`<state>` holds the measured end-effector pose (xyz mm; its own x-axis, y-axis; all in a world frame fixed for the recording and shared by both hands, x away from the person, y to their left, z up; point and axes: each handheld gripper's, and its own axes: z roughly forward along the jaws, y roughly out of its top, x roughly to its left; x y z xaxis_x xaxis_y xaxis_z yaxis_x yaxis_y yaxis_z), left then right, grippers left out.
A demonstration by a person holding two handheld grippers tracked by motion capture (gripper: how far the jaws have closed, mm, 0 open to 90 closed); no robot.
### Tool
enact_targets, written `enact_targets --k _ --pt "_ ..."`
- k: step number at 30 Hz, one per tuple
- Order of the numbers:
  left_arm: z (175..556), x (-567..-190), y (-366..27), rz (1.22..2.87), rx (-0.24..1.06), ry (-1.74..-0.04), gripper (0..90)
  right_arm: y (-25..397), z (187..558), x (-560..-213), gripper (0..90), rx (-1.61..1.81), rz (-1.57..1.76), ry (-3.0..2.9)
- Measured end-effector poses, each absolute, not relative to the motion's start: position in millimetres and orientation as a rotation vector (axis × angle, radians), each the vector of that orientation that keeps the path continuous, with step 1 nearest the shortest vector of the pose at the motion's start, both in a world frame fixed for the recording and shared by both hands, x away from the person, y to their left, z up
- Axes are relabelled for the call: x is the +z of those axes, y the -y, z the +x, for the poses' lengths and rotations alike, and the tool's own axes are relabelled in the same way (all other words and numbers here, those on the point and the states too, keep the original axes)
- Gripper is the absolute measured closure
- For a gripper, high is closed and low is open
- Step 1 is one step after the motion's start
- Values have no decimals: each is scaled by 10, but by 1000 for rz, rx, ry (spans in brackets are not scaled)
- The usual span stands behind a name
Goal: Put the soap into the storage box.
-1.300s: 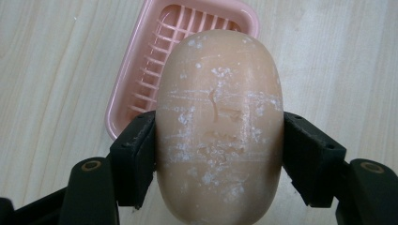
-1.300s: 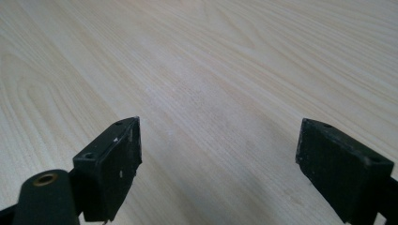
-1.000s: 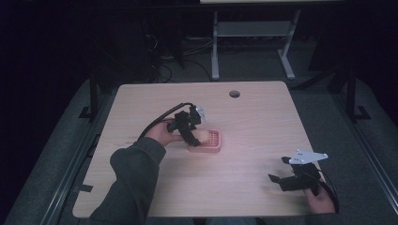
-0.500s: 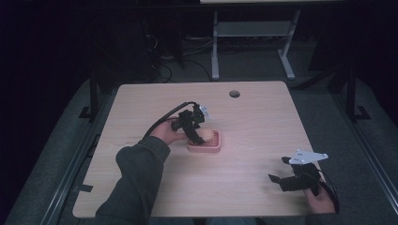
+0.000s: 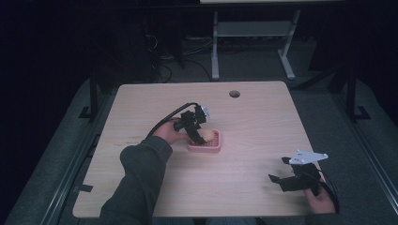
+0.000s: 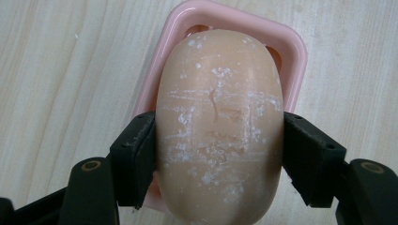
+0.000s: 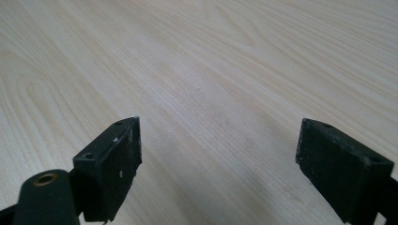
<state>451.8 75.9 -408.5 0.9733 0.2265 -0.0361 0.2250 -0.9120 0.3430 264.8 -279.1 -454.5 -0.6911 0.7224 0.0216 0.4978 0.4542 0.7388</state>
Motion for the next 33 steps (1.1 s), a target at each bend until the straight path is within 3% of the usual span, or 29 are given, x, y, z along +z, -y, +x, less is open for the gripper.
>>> enact_targets --k 33 --pt "4536 -4154 -720 2781 -7 -324 323 2789 2654 -4556 141 1082 1044 -2414"
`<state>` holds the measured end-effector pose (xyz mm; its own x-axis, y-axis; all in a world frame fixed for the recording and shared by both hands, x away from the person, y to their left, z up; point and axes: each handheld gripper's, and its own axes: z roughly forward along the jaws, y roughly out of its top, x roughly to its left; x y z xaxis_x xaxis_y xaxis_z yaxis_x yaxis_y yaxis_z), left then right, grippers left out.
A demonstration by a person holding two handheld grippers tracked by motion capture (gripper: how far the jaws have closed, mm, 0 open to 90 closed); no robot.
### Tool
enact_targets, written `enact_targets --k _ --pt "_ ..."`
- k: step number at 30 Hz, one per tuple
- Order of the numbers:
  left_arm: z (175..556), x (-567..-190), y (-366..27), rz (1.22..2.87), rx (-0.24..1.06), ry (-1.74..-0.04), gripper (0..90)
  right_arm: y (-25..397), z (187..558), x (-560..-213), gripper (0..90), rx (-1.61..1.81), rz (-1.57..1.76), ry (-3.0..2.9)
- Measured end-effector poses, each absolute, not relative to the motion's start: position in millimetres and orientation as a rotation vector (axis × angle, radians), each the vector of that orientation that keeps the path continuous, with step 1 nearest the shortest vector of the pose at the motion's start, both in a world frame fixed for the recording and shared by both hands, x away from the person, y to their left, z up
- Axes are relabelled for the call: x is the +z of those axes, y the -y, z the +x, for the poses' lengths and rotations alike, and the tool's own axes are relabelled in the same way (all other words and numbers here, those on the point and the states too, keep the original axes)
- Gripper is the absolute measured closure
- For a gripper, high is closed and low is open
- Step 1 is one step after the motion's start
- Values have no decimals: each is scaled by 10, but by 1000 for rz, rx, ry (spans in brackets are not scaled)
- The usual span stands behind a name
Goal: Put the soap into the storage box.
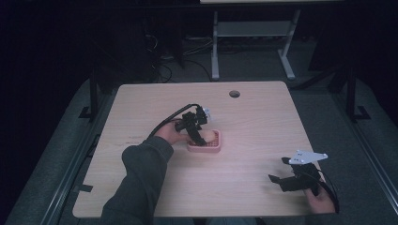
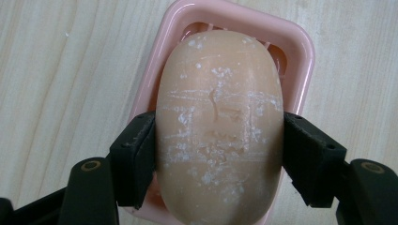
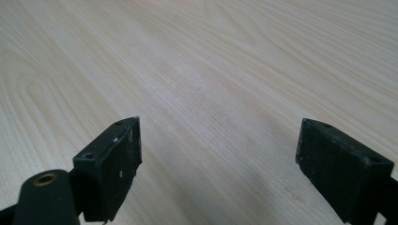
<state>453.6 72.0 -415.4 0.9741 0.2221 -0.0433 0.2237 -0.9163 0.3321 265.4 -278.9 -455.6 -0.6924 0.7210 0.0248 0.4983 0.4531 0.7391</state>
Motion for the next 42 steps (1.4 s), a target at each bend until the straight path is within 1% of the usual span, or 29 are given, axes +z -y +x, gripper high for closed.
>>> enact_targets --k 20,25,35,42 --pt "4539 -4164 -715 2790 3 -312 318 2789 2654 -4560 141 1081 1047 -2420" --pt "4530 -4071 -748 2735 24 -315 296 2794 2657 -4562 141 1085 1042 -2417" --pt "4463 -4009 -770 2748 21 -313 285 2781 2657 -4556 141 1083 1031 -2417" --pt "4410 -3963 -801 2752 44 -308 280 2779 2652 -4552 141 1083 1039 -2415"
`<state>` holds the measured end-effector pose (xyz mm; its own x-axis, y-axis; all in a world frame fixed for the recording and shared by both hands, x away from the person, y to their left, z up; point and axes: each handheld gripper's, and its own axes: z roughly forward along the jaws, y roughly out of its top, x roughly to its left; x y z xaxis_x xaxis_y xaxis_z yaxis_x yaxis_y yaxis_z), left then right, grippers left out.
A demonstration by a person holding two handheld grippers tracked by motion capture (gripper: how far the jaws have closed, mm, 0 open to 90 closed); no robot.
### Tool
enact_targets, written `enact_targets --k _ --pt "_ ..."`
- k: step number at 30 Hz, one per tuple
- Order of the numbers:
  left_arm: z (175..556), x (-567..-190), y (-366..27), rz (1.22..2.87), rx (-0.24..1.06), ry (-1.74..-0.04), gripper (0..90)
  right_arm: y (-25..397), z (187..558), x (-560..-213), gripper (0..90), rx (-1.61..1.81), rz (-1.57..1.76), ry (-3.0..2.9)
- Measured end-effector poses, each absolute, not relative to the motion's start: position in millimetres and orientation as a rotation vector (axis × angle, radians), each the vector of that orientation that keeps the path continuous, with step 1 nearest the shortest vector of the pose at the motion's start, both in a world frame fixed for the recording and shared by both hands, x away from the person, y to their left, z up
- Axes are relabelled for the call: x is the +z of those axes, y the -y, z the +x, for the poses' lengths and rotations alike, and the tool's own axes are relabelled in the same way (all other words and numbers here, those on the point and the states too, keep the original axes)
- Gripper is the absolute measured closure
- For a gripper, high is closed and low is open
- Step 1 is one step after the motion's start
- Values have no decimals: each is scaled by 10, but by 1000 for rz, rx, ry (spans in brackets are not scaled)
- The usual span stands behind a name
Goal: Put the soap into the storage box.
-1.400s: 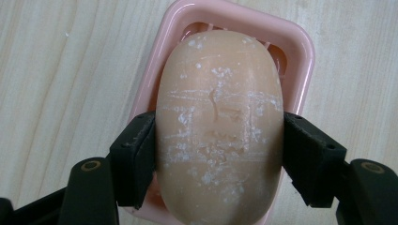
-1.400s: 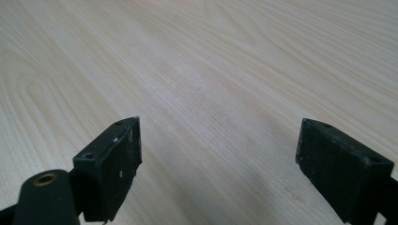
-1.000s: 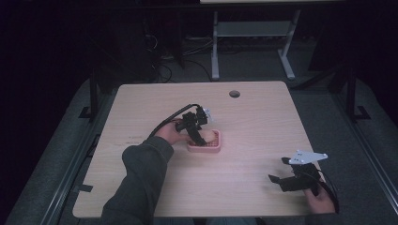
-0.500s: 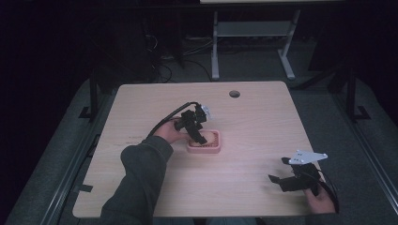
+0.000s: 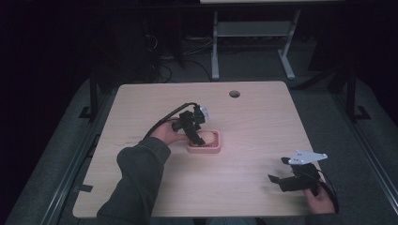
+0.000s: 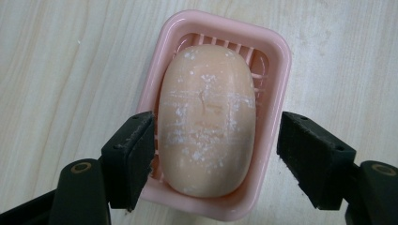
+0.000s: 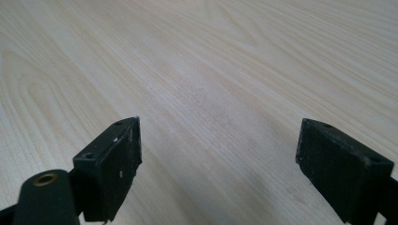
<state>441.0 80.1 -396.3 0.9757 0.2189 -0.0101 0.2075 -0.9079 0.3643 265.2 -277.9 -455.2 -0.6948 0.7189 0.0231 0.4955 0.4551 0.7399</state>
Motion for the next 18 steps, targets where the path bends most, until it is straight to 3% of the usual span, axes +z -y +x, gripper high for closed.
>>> enact_targets --k 18 --pt "4279 -3960 -946 2730 48 -333 271 2759 2658 -4554 141 1074 1034 -2419"
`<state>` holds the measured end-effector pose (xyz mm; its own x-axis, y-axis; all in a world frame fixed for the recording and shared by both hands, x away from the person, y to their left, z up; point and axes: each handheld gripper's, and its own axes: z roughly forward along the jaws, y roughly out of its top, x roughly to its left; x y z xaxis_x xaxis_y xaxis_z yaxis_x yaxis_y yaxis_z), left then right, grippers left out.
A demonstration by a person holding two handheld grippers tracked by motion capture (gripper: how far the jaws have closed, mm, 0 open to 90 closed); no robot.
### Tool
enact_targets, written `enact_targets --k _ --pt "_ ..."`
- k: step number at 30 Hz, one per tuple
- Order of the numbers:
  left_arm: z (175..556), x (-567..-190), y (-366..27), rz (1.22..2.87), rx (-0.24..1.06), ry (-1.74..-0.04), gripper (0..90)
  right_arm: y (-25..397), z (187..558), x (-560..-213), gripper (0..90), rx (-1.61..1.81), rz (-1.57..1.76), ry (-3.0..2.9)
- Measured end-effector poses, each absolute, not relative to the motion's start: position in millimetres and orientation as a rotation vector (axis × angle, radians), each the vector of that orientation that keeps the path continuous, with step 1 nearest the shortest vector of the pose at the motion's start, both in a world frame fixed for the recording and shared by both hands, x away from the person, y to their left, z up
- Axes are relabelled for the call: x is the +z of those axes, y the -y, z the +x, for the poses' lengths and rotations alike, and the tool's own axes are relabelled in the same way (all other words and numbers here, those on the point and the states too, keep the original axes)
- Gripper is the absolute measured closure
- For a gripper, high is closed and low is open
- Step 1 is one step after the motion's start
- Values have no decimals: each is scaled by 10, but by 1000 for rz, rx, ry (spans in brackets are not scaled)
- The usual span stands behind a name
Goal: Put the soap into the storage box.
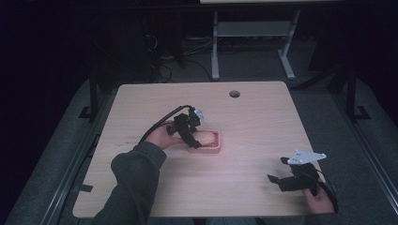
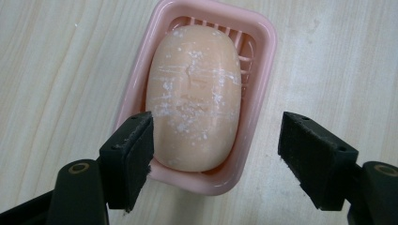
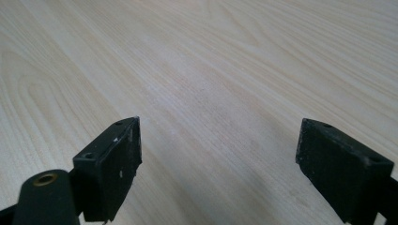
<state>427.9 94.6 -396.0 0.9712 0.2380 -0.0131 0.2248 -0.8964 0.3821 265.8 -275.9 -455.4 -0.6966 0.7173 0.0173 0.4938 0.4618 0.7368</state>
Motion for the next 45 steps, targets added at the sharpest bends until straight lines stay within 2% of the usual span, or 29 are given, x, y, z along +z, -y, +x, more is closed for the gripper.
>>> enact_targets --k 45 --pt "3922 -3929 -1171 2706 72 -345 258 2743 2671 -4571 141 1057 1061 -2412"
